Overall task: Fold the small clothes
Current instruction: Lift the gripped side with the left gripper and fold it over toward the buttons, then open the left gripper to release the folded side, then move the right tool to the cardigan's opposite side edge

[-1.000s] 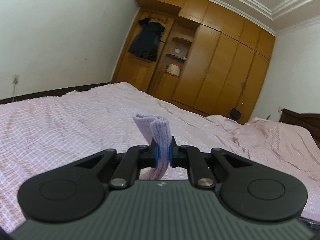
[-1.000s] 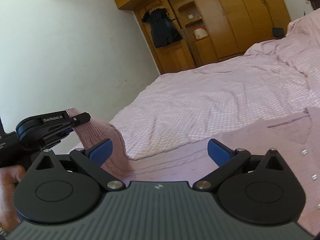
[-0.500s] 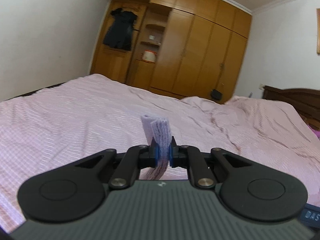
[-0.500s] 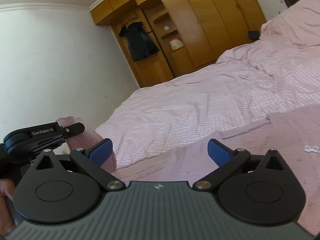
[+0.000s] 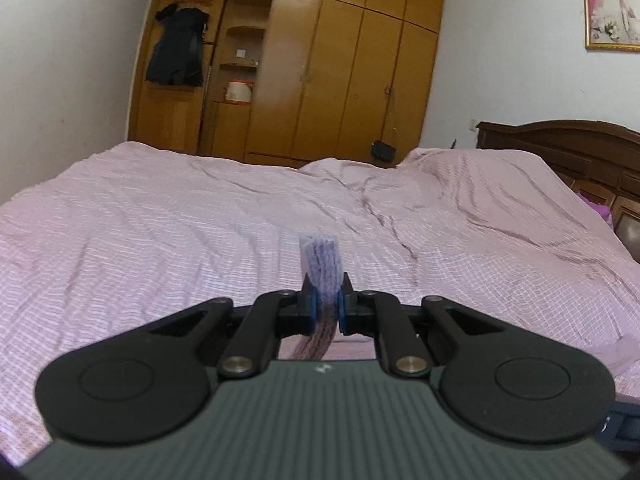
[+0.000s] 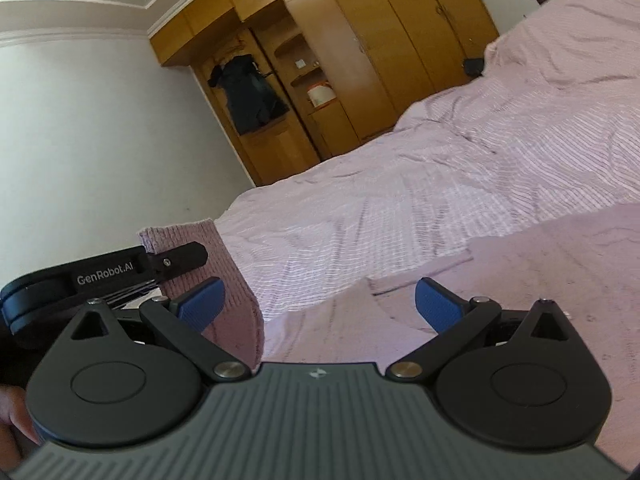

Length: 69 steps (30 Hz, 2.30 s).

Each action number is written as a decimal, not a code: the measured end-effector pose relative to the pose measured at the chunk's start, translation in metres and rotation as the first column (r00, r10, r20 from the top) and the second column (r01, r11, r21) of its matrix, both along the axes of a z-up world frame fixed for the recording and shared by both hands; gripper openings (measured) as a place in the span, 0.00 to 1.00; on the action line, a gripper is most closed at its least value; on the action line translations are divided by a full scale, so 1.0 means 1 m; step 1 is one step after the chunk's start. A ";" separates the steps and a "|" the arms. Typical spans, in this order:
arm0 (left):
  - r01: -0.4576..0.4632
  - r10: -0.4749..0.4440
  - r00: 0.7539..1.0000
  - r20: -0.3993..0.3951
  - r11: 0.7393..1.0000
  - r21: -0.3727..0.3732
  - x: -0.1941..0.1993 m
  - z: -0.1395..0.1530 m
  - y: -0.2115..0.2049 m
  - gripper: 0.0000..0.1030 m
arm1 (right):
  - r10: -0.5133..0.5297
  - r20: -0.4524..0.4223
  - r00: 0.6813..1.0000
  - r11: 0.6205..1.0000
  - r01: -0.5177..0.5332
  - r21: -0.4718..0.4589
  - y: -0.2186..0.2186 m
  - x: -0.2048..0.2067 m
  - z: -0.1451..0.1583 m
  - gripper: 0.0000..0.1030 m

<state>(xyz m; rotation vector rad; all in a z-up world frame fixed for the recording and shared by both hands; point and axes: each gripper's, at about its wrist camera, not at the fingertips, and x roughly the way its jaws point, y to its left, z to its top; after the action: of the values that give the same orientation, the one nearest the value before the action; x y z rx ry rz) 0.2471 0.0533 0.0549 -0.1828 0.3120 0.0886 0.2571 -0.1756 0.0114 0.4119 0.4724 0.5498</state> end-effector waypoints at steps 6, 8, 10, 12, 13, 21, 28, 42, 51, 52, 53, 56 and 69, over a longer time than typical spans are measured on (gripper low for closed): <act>0.013 -0.013 1.000 -0.004 1.000 0.025 0.025 -0.003 -0.028 0.11 | -0.041 0.031 0.999 0.993 0.045 -0.111 -0.044 0.013 -0.006 1.00; 0.017 -0.017 1.000 -0.008 1.000 0.020 0.035 -0.006 -0.037 0.11 | -0.056 0.036 0.998 0.988 0.061 -0.141 -0.063 0.018 -0.010 1.00; 0.024 -0.023 1.000 -0.012 1.000 0.015 0.043 -0.012 -0.046 0.11 | -0.075 0.032 0.997 0.983 0.080 -0.166 -0.083 0.024 -0.016 1.00; 0.034 -0.034 0.999 -0.018 0.999 0.013 0.055 -0.017 -0.059 0.11 | -0.097 0.028 0.995 0.977 0.100 -0.186 -0.104 0.030 -0.024 1.00; 0.042 -0.042 0.999 -0.022 0.999 0.012 0.061 -0.019 -0.067 0.11 | -0.109 0.022 0.994 0.974 0.111 -0.196 -0.113 0.034 -0.029 1.00; 0.116 -0.115 0.992 -0.049 0.993 0.024 0.090 -0.041 -0.120 0.11 | -0.181 -0.059 0.982 0.975 0.171 -0.144 -0.182 0.051 -0.059 1.00; 0.149 -0.147 0.987 -0.070 0.988 0.028 0.108 -0.057 -0.150 0.11 | -0.229 -0.093 0.969 0.971 0.222 -0.088 -0.212 0.063 -0.065 1.00; 0.228 -0.224 0.957 -0.184 0.974 0.001 0.119 -0.104 -0.193 0.16 | -0.248 -0.085 0.965 0.968 0.242 -0.070 -0.215 0.066 -0.063 1.00; 0.199 -0.192 0.965 -0.180 0.980 0.022 0.112 -0.094 -0.182 0.23 | -0.247 -0.087 0.965 0.968 0.242 -0.070 -0.216 0.065 -0.064 1.00; 0.192 -0.184 0.966 -0.180 0.981 0.028 0.111 -0.093 -0.177 0.25 | -0.246 -0.089 0.965 0.968 0.240 -0.069 -0.215 0.065 -0.065 1.00; 0.187 -0.178 0.967 -0.181 0.982 0.035 0.109 -0.091 -0.174 0.25 | -0.244 -0.090 0.966 0.969 0.238 -0.070 -0.214 0.066 -0.065 1.00; 0.173 -0.160 0.968 -0.190 0.984 0.050 0.102 -0.087 -0.162 0.25 | -0.242 -0.087 0.966 0.968 0.235 -0.083 -0.209 0.066 -0.064 1.00; 0.177 -0.165 0.964 -0.210 0.983 0.040 0.083 -0.096 -0.168 0.45 | -0.261 -0.018 0.965 0.931 0.247 -0.268 -0.204 0.067 -0.063 1.00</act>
<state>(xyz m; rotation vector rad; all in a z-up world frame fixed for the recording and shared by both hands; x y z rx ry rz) 0.3297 -0.1150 -0.0416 -0.0873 0.5304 -0.0551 0.3241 -0.3800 -0.0518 0.2273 0.5266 0.2204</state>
